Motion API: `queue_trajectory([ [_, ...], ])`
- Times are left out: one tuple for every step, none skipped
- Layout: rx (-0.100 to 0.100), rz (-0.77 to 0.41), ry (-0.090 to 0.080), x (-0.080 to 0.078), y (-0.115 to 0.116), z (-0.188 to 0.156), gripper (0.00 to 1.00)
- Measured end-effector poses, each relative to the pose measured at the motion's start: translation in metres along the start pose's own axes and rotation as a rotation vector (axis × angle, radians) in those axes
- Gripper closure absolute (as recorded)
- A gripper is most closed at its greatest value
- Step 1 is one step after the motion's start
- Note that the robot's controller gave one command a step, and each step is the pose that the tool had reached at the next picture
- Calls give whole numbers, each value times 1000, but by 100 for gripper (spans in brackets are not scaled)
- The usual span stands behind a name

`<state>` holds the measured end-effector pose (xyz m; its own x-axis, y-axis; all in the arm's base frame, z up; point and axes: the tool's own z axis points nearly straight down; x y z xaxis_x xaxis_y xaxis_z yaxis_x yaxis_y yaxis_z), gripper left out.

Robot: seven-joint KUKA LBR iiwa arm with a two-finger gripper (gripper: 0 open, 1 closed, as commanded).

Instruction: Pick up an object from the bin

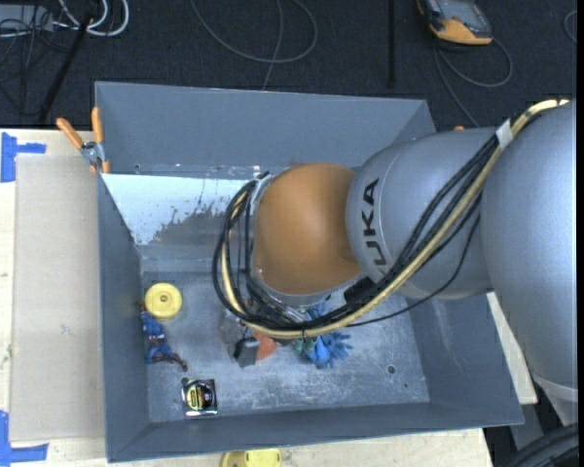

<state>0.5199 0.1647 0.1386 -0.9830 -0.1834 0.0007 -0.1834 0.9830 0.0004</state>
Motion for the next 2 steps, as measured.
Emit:
queue_trajectory([
  [0,1,0,0,0,0,0],
  [0,3,0,0,-1,0,0],
])
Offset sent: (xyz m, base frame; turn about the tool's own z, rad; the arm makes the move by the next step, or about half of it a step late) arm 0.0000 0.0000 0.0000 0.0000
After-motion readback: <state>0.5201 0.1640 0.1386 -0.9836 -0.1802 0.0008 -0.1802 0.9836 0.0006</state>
